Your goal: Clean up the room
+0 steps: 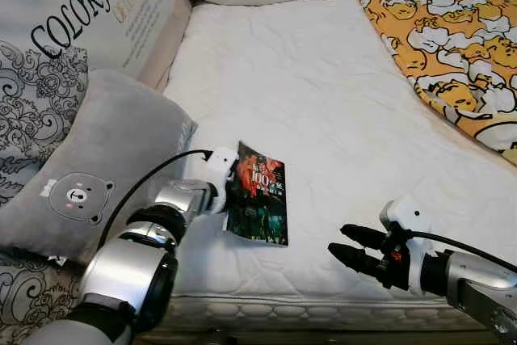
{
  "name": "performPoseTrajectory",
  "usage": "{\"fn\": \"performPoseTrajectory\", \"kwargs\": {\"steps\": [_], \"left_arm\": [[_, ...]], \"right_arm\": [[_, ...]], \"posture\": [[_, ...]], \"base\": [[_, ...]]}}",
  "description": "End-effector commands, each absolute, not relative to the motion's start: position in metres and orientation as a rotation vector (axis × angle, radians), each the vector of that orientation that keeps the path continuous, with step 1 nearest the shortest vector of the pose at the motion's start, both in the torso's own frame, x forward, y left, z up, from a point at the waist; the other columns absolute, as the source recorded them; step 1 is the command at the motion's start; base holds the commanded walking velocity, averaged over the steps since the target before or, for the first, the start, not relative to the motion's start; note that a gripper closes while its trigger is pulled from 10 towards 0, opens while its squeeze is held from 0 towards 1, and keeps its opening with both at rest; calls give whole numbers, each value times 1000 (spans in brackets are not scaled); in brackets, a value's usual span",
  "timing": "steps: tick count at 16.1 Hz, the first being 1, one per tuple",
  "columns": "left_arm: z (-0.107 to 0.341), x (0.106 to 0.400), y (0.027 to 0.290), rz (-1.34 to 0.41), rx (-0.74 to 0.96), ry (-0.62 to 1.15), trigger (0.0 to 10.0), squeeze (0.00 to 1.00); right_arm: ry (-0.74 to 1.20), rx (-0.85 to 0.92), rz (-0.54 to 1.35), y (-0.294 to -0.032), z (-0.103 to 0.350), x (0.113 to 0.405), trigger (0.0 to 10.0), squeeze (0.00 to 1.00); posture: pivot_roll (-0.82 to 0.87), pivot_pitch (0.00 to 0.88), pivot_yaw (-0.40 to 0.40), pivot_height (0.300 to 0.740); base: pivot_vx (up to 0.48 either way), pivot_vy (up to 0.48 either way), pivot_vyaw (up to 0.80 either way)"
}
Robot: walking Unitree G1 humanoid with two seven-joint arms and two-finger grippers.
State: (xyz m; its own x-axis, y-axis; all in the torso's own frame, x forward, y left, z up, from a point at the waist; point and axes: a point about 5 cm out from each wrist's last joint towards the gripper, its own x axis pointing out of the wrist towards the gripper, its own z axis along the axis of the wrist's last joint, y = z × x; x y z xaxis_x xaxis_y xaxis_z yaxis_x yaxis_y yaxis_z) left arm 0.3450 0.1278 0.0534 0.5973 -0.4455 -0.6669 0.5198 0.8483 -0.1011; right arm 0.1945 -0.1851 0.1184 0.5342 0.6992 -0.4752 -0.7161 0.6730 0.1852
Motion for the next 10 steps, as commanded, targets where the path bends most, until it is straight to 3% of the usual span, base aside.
{"fn": "performPoseTrajectory", "kwargs": {"steps": [1, 8, 10], "left_arm": [[58, 349, 135, -537, 152, 730, 10000, 1000], [58, 350, 149, -500, 218, 683, 10000, 1000], [76, 360, 152, -479, 55, 526, 10000, 1000]], "right_arm": [[554, -40, 852, -183, 120, 195, 10000, 0], [535, -67, 825, -184, 118, 202, 10000, 0], [494, -62, 780, -183, 118, 208, 10000, 0]], "posture": [[-210, 54, 88, 740], [-195, 29, 87, 740], [-180, 0, 90, 740]], "base": [[0, 0, 0], [0, 0, 0], [0, 0, 0]]}}
